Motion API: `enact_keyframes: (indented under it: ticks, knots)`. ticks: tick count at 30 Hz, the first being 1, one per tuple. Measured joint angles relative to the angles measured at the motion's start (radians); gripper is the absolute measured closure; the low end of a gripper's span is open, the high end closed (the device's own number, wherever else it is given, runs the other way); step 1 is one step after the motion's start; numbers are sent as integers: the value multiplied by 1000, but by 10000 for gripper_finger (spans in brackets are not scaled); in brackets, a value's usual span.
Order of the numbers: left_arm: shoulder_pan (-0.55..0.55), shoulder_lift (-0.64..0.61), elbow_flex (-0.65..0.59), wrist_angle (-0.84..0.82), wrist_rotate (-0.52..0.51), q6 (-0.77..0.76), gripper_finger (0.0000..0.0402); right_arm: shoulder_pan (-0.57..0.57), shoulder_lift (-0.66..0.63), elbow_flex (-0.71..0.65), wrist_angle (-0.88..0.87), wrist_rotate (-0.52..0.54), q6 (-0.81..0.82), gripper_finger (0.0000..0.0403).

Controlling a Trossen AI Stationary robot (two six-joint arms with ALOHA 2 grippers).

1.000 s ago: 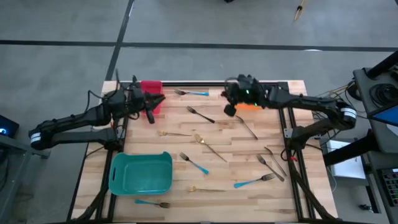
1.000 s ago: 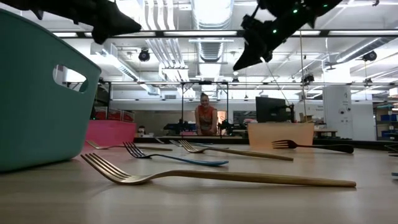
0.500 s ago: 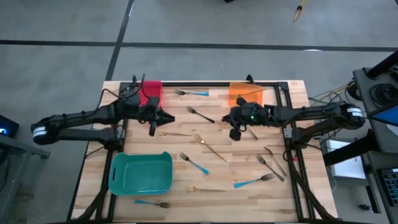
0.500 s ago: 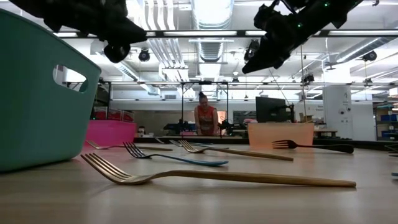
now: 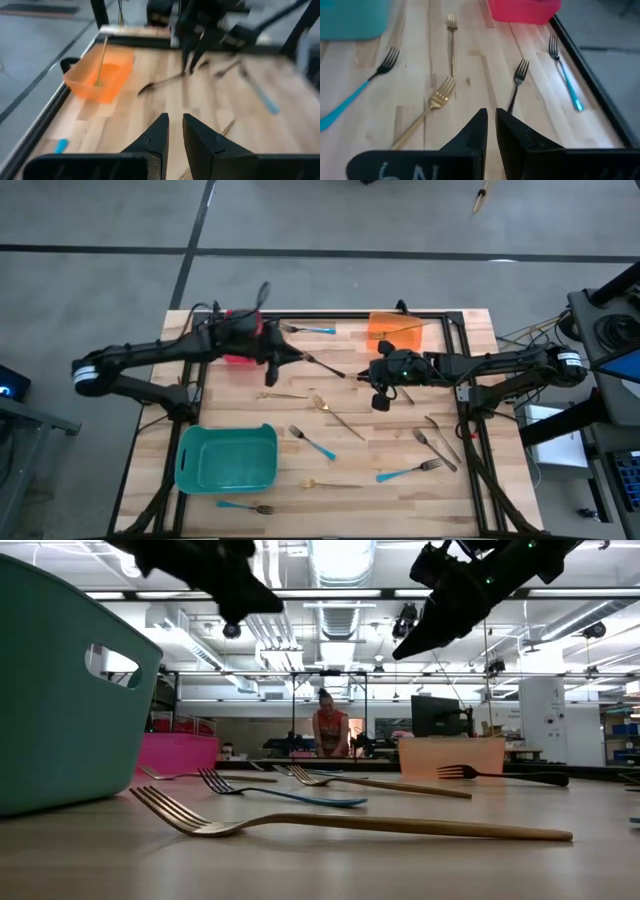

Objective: Sort silverware by color (type)
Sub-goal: Put the black fork into the red bin

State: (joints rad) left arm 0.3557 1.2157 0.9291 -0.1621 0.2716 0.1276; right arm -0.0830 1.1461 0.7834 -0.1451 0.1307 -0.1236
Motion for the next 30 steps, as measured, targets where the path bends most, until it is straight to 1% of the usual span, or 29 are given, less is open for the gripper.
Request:
enact_keyframes:
  ticks: [2,5,8,12,14,17,18,24,27,30]
  knots:
    - [13,78,77,-78,0,76,364,0,0,0,3,1,-76,374]
    - [24,190,161,-164,-1,223,364,-17,-10,3,24,0,-208,374]
    - [33,296,210,-178,-3,296,364,-59,-36,17,82,1,-307,374]
    - [50,404,251,-183,-3,314,364,-123,-98,15,93,-21,-389,374]
    - [58,443,261,-194,-4,327,364,-155,-130,5,92,-84,-398,374]
    - [65,490,283,-209,-3,336,364,-189,-166,-18,101,-213,-411,374]
    - [66,503,294,-211,-3,335,364,-197,-173,-23,100,-237,-413,374]
    - [68,602,359,-217,-8,280,361,-207,-195,-42,106,-243,-428,374]
    - [67,651,394,-238,-8,276,348,-206,-196,-43,106,-243,-438,374]
    - [67,695,423,-267,-9,275,326,-206,-201,-44,102,-243,-434,375]
